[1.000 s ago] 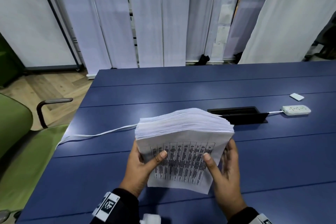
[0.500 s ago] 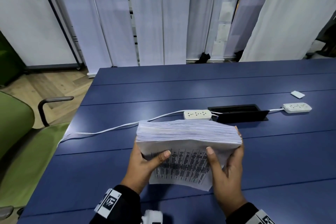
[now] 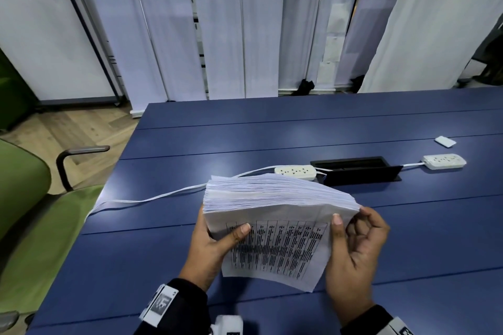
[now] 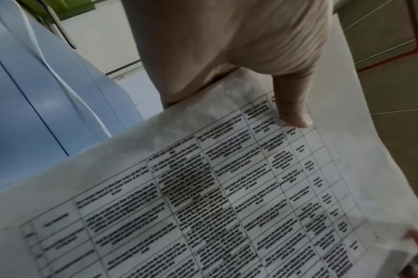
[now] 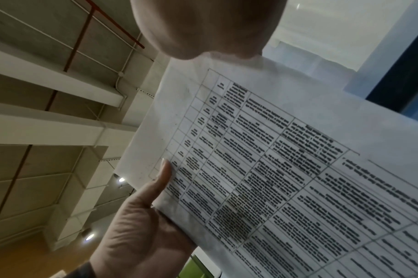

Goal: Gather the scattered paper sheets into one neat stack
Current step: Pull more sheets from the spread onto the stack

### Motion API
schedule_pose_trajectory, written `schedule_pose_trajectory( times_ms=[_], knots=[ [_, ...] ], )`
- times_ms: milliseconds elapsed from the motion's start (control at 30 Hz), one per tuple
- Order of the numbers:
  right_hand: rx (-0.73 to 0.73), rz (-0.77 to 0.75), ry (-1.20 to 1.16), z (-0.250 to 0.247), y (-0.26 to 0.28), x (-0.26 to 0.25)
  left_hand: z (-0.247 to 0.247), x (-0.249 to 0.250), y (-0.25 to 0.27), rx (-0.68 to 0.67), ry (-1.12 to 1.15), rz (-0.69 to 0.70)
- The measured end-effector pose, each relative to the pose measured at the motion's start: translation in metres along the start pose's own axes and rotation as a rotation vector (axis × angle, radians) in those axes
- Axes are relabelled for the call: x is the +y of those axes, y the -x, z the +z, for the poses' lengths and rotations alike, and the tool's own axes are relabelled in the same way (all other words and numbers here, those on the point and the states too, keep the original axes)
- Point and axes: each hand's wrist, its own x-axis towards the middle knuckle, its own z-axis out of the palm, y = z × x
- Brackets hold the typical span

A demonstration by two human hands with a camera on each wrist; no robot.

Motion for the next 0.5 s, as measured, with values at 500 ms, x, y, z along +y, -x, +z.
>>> schedule_pose_trajectory(
  times_ms=[500],
  knots=[
    [-0.012, -0.014, 0.078, -0.003, -0.009, 0.011, -0.001, -0.031, 0.004, 0.063, -0.179, -0.132]
  ],
)
